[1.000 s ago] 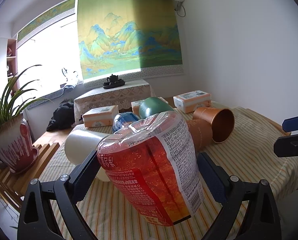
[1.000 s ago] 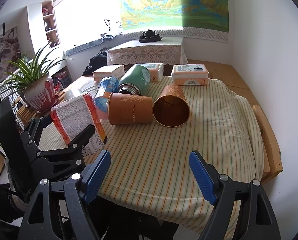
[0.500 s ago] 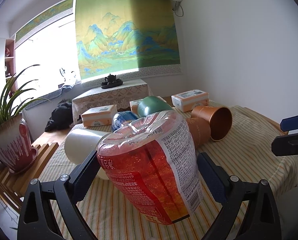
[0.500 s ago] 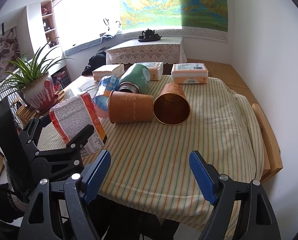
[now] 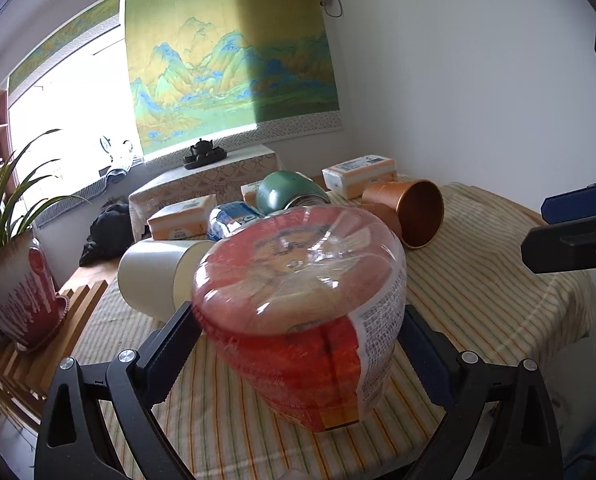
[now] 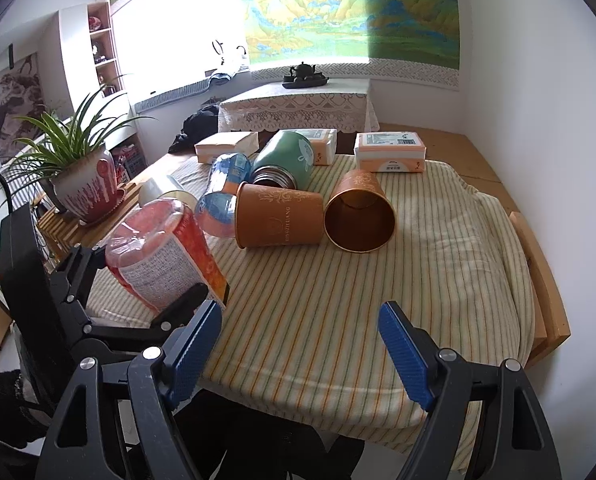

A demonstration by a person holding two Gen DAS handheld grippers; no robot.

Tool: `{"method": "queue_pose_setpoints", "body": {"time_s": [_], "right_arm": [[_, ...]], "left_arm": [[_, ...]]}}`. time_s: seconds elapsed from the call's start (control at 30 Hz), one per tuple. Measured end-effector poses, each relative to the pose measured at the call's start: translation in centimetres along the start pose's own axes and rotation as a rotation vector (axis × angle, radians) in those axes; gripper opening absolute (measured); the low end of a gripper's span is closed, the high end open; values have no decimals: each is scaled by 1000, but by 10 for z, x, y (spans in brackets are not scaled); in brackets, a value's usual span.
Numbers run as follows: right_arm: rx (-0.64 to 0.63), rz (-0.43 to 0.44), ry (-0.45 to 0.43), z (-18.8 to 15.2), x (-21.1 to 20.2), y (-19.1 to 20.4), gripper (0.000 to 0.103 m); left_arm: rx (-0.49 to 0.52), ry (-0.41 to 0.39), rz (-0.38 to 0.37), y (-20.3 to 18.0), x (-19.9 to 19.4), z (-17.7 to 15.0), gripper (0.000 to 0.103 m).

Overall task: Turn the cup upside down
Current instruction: 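Lower the red tub upright onto the table and open the left gripper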

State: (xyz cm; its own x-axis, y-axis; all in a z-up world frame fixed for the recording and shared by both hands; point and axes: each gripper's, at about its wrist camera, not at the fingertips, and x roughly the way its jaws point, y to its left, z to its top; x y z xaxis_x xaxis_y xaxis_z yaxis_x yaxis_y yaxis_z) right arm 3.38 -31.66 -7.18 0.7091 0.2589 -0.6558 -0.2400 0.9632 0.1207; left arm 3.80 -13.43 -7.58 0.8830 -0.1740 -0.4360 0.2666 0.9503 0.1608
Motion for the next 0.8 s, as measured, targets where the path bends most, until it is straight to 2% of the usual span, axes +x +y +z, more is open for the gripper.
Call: {"method": "queue_pose_setpoints", "body": {"time_s": [0.47,0.67,0.8], "right_arm": [[33,16,-44,-8,-22,8,77],[58,5,-87,-18,-31,12,77],[58,-35,-140,-25,-39,21,77]], "left_arm": [[-24,-12,-20,5,-30,-5,102],[-116,7,-33,25,-54,-10,102],[-164,30,-2,41,-67,-9,102]]}}
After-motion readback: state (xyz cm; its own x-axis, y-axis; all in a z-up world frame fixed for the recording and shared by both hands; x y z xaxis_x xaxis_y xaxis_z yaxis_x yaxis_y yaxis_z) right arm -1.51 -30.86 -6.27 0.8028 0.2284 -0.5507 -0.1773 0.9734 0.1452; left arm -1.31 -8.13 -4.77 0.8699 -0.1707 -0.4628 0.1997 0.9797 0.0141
